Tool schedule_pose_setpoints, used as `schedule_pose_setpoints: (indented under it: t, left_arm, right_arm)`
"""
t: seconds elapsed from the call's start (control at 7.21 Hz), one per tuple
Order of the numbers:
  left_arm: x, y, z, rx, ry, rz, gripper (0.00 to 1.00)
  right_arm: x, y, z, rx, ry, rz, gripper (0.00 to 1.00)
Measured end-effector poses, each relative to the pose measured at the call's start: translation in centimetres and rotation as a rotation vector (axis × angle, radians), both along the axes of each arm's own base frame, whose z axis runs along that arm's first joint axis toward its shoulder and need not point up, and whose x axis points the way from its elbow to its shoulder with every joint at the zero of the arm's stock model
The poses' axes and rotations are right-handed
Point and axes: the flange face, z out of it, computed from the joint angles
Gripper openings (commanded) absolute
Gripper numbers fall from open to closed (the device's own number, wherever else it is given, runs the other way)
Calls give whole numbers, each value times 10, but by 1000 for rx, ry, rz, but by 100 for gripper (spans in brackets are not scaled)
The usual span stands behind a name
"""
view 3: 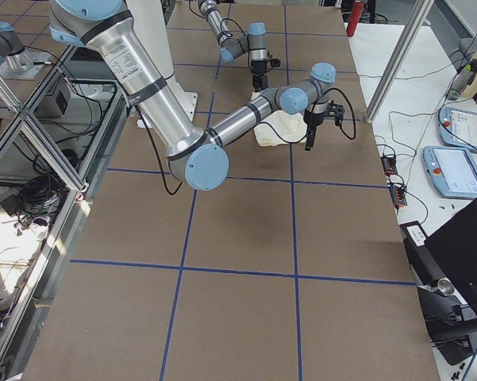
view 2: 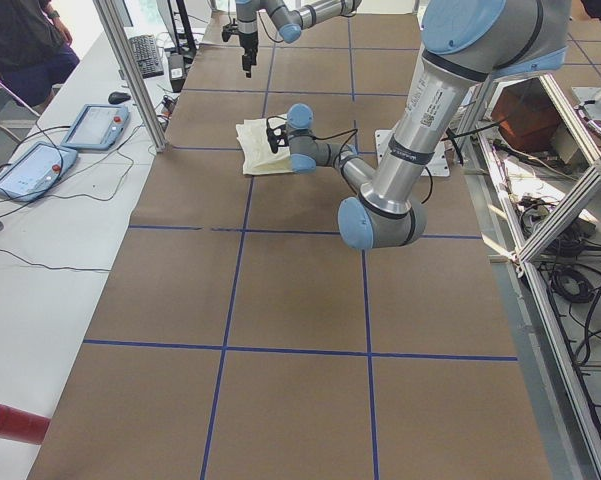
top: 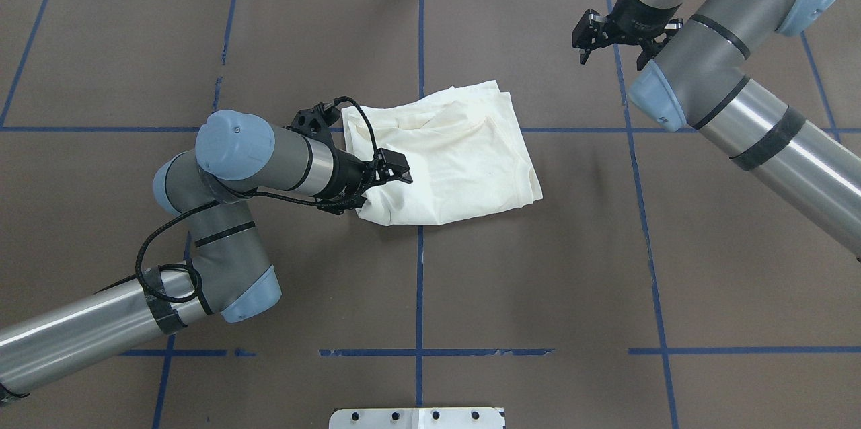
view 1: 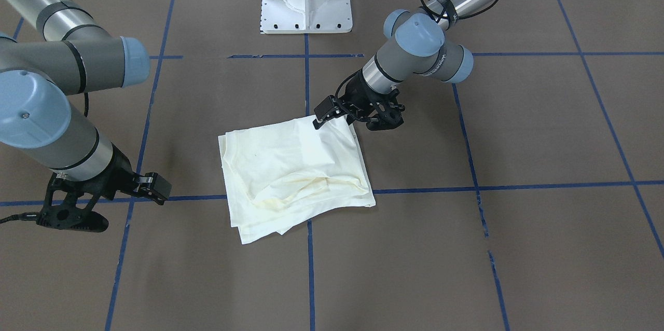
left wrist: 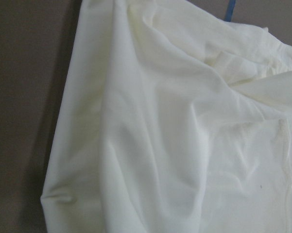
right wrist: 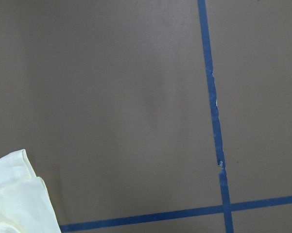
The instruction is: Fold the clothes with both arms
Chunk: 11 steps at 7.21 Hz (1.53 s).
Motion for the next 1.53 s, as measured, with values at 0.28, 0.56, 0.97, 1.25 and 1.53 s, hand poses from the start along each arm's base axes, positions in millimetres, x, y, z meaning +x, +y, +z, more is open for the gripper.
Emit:
schedule_pose_setpoints:
  t: [0.28,0.56,0.97,1.25,1.53]
  left_arm:
    - [6,-3,3,6,10,0,100]
    - [15,8,0,6,23,20,100]
    - [38,55,-1,12,40,95,100]
    - [37,88,-1,23,58,140,100]
    - [16,114,-2,38,85,172,100]
  right_arm:
    - [3,-2,0,0,0,5,100]
    - [4,-2,0,-1,0,6,100]
    - [5,-3,1,-1,1,8,100]
    - [5,-3,0,0,0,9,100]
    - [5,-3,-1,2,-1,9,100]
